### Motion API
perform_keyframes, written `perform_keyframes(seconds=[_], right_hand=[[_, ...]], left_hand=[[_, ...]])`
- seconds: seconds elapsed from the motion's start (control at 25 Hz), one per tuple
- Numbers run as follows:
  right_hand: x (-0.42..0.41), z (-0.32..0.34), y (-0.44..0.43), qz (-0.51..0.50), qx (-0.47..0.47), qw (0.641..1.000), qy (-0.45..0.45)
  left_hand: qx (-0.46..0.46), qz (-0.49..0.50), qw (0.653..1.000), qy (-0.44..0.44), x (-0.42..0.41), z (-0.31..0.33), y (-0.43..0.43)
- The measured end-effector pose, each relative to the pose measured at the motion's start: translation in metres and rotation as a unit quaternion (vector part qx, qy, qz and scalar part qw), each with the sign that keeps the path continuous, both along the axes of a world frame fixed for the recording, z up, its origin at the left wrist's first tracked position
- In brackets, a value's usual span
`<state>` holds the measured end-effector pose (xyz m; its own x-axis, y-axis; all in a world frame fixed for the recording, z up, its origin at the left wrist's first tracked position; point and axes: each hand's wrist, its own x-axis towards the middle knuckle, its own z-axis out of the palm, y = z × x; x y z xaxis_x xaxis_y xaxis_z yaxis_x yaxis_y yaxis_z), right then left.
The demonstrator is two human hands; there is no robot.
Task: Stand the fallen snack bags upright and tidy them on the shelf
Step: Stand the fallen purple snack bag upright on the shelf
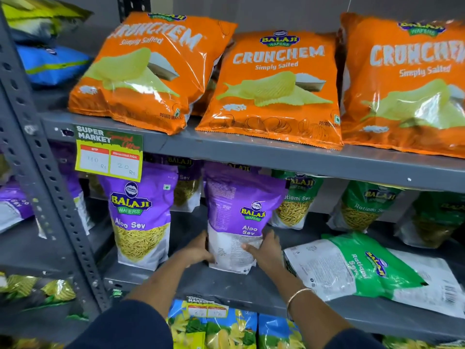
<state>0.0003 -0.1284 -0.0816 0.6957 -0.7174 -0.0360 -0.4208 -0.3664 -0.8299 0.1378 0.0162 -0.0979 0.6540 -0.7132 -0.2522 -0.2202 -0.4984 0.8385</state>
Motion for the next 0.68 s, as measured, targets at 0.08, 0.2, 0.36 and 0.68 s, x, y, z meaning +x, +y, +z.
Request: perform_keyframes(seconds=[0.08, 0.2, 0.36, 0.68], right_hand=[[0.000, -0.002, 0.005, -0.033, 0.077, 0.996, 0.040], [0.004, -0.016, 0.001, -0.031, 0.088, 0.995, 0.025], [0.006, -0.016, 0.008, 0.103, 0.031, 0.989, 0.097], [0.010, -0.010, -0.006, 0.101, 0.042, 0.991, 0.072]], left_hand=[[0.008, -0.001, 1.000, 0.016, 0.010, 0.006, 0.004], [-0.024, 0.000, 1.000, 0.015, 0.015, 0.011, 0.008], [-0.070, -0.010, 0.998, 0.001, 0.005, 0.011, 0.002], [-0.074, 0.032, 0.996, 0.028, 0.021, 0.030, -0.006]])
